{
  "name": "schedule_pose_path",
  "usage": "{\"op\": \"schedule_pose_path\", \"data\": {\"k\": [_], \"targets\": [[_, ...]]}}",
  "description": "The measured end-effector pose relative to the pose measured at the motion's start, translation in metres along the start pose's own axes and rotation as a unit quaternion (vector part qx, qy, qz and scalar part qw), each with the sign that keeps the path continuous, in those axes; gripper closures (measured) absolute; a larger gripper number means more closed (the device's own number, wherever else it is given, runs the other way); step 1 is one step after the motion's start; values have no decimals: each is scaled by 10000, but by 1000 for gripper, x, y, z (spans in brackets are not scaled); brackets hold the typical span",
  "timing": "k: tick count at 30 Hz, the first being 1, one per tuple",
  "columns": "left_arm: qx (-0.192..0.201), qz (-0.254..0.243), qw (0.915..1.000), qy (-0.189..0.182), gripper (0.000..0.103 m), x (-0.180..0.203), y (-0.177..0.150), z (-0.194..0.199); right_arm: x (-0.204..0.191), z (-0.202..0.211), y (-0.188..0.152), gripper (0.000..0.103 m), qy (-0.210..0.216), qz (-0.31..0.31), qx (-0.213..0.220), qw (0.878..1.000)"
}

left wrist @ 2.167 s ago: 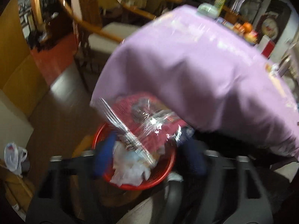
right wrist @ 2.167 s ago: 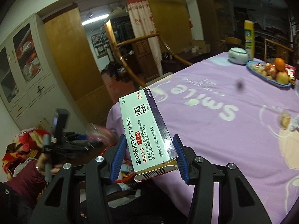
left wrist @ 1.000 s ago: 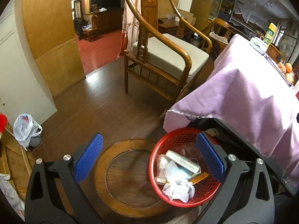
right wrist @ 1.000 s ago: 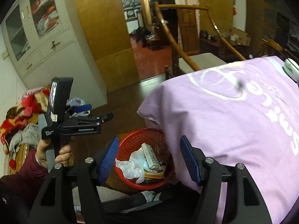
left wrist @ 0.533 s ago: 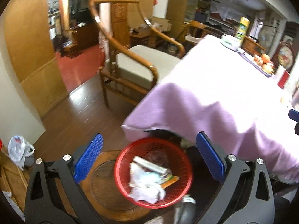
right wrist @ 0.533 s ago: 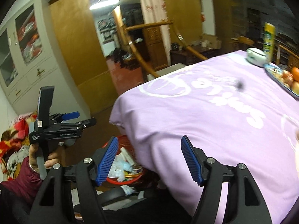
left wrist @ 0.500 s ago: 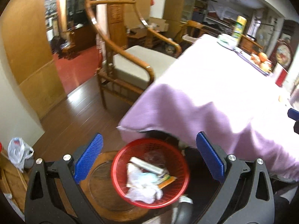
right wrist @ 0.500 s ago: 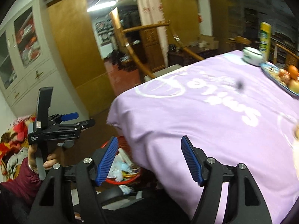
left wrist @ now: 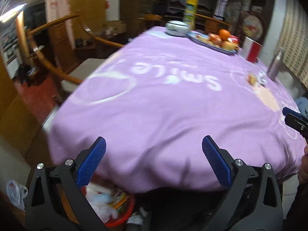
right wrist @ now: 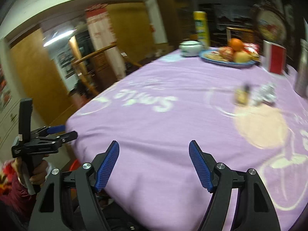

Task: Collect trash
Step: 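Move both open grippers back over the cup and crumpled wrapper on the table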

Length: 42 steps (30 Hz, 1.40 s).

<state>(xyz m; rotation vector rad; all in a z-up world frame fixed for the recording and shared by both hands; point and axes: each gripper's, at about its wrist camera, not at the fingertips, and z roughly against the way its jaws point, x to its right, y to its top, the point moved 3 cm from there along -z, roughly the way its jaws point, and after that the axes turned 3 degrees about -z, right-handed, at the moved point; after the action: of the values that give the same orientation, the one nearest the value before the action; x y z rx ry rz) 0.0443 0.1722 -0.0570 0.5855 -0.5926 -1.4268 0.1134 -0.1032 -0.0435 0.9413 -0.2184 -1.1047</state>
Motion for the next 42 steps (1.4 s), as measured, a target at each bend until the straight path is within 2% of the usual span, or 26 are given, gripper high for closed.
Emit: {"op": "schedule_pose_path", "data": {"k": [6,12,18,24,28,35,42], "targets": [[-68,-559,9977,-388,7,69,37,-36,69,6,7,28,-526,-456,96,9975],[-229,-940,9925,-748,7,125,67,-72,112,4,16,26,-888,-628,80,9940],[-343,-1229,9873,-950,7,168,98,-105,148,-6,34,26,-1193,-844,1,9893],[-411,-1305,9846,-1085,7,195,129,-133,178,-10,63,24,-1400,-1075,146,9842],[-435,-1344,9840,-1088,7,210,149,-148,197,-14,74,23,-1681,-1204,298,9779],[-554,-1480,9803,-1189,7,246,172,-177,236,-18,72,22,-2240,-1461,394,9628],[-360,-1637,9750,-1457,7,272,175,-193,253,-9,71,18,-2363,-1783,496,9539]]}}
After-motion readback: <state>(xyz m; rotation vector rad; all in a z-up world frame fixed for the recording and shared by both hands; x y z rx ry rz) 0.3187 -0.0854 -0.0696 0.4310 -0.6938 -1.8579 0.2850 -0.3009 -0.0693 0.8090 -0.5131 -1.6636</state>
